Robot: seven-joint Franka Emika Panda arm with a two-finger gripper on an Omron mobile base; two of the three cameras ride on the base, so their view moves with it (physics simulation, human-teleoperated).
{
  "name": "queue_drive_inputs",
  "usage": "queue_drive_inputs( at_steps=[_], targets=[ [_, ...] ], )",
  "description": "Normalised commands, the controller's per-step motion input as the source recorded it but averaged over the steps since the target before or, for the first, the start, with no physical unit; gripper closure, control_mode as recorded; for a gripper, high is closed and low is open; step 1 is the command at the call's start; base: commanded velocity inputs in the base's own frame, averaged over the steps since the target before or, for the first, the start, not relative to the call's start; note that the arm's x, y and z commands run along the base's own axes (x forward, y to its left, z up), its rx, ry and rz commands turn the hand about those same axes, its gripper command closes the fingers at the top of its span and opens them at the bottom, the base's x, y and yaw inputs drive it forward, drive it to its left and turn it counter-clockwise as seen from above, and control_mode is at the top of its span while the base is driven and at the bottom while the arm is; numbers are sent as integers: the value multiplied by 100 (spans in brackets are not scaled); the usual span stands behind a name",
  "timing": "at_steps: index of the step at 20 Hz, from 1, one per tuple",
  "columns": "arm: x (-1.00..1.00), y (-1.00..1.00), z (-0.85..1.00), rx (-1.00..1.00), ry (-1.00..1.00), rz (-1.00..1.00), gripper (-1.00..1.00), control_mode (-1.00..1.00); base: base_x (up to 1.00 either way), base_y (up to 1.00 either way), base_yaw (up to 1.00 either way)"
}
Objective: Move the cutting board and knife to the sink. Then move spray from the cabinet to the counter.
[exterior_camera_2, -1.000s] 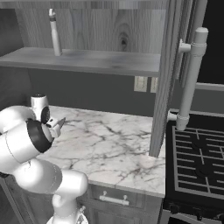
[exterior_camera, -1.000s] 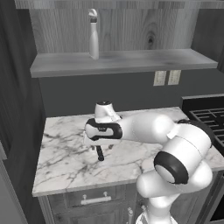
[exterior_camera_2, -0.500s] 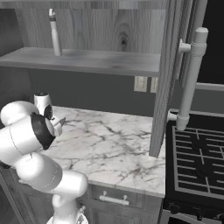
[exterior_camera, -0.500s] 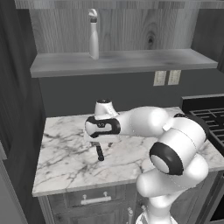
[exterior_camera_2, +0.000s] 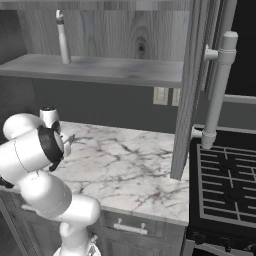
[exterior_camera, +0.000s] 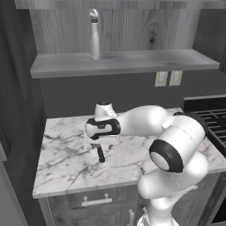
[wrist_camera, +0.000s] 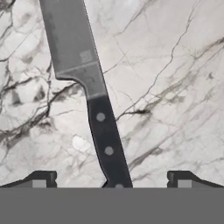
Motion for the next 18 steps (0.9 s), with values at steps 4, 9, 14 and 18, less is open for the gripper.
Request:
queue_drive_inputs(
  at_steps=[4,9,14,18],
  targets=[
    [0,0,-43,0,0,-1,-100,-100,0,0,0],
    [0,0,-42,0,0,-1,-100,-100,0,0,0],
    [0,0,-25,0,0,0,-100,-100,0,0,0],
    [0,4,-23,0,0,0,-100,-100,0,0,0]
  ],
)
